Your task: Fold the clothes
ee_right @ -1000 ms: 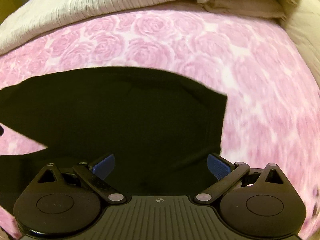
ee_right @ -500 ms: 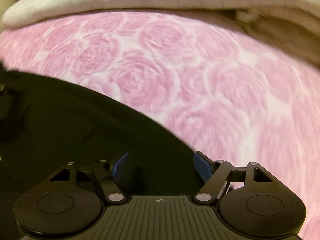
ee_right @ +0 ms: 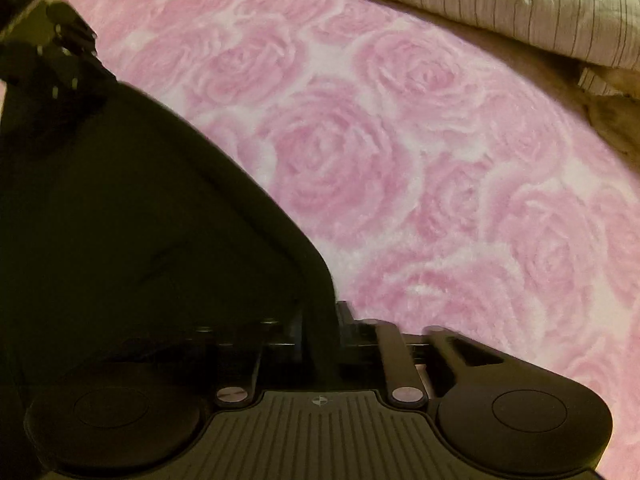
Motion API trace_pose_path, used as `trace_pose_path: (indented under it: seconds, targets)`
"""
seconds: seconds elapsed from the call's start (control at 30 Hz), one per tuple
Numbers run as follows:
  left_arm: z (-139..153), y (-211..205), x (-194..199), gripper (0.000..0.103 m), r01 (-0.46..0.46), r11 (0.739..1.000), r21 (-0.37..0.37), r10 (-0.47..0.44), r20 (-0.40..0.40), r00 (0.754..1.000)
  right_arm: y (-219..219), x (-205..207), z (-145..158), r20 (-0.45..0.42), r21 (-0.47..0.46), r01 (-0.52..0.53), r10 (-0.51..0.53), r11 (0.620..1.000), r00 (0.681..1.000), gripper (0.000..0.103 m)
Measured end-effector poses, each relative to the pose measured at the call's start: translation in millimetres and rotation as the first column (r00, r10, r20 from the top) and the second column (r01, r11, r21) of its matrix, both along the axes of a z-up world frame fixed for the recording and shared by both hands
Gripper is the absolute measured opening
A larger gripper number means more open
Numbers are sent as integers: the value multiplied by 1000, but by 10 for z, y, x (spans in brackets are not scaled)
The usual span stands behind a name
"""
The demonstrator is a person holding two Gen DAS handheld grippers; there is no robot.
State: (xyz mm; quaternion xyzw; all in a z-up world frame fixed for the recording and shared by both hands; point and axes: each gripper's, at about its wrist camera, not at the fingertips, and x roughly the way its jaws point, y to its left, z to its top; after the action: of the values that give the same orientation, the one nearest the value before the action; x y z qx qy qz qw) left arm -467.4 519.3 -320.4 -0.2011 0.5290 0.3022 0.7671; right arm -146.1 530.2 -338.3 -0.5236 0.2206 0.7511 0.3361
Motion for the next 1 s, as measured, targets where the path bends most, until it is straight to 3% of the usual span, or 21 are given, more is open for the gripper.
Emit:
trace_pose_path:
  seconds: [0.17,0.37,0.47,0.57,0.73,0.8,0.87,0.9,0.93,1.0]
  targets:
    - [484,-430,-79,3,-17,994,110,14,27,1000,-451,-53,385,20,144,17,-21,989,1000,7]
    - [1182,-1544,-275,3,-147,976,159,128,125,984,-1454,-254,1020,69,299,-1,-21,954,997,7]
    - [1254,-2223,-337,3,-233,967,99,217,147,965,-2087,-422,1215,97,317,-1,-32,948,995,7]
    - [1081,-2836,-347,3,-316,949,-12,315,139,939,-2699,-546,1181,124,264,24,-59,964,990,7]
    - [707,-3440,-300,13,-429,877,-217,458,104,883,-3410,-638,694,245,32,132,-135,991,960,8]
    - [680,-3499,-341,16,-481,829,-285,530,124,839,-3590,-636,494,300,-60,186,-160,981,941,10]
    - [693,-3541,-436,25,-544,773,-327,612,161,774,-3652,-525,504,224,-83,312,-287,947,931,17]
    - [706,-3569,-495,33,-580,740,-341,657,178,733,-3671,-457,525,173,-97,382,-362,919,916,28]
    - [714,-3596,-555,35,-615,703,-357,700,193,688,-3675,-366,547,107,-116,456,-445,882,889,37]
    - [659,-3627,-705,35,-698,601,-390,795,203,571,-3651,-137,591,-50,-175,599,-615,781,787,42]
